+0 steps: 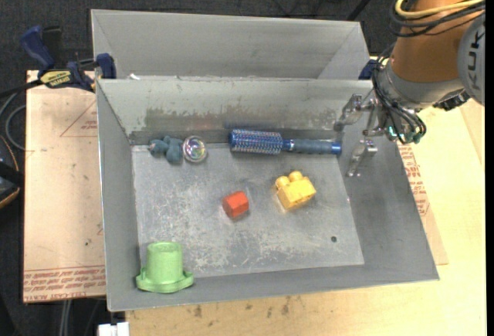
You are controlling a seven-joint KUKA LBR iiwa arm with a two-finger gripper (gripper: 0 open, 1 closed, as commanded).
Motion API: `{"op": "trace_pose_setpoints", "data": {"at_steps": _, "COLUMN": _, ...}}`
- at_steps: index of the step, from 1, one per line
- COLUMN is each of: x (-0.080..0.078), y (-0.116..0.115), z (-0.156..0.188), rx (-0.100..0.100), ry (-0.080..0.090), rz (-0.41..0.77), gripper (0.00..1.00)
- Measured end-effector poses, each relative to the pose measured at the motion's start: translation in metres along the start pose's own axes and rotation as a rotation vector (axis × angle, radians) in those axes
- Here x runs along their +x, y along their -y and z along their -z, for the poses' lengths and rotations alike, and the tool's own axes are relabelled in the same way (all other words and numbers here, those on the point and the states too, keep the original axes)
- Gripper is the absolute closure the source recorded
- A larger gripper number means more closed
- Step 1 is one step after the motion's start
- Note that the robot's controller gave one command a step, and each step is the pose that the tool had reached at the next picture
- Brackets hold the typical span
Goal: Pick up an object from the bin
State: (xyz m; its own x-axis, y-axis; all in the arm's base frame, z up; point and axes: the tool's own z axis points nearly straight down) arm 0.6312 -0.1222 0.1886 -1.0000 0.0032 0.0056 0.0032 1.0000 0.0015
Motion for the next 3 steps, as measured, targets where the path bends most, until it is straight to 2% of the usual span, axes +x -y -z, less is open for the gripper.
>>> {"op": "trace_pose_setpoints", "data": {"at_steps": 1, "x": -0.025, "y": -0.044, "z": -0.087, "rx": 0.006, "ry": 0.027, "rz": 0.266, "gripper": 0.00}}
{"op": "trace_pose_setpoints", "data": {"at_steps": 2, "x": -0.021, "y": -0.073, "z": -0.095, "rx": 0.000, "ry": 0.035, "rz": 0.169, "gripper": 0.00}}
{"op": "trace_pose_setpoints", "data": {"at_steps": 3, "x": -0.022, "y": -0.099, "z": -0.097, "rx": -0.003, "ry": 0.041, "rz": 0.160, "gripper": 0.00}}
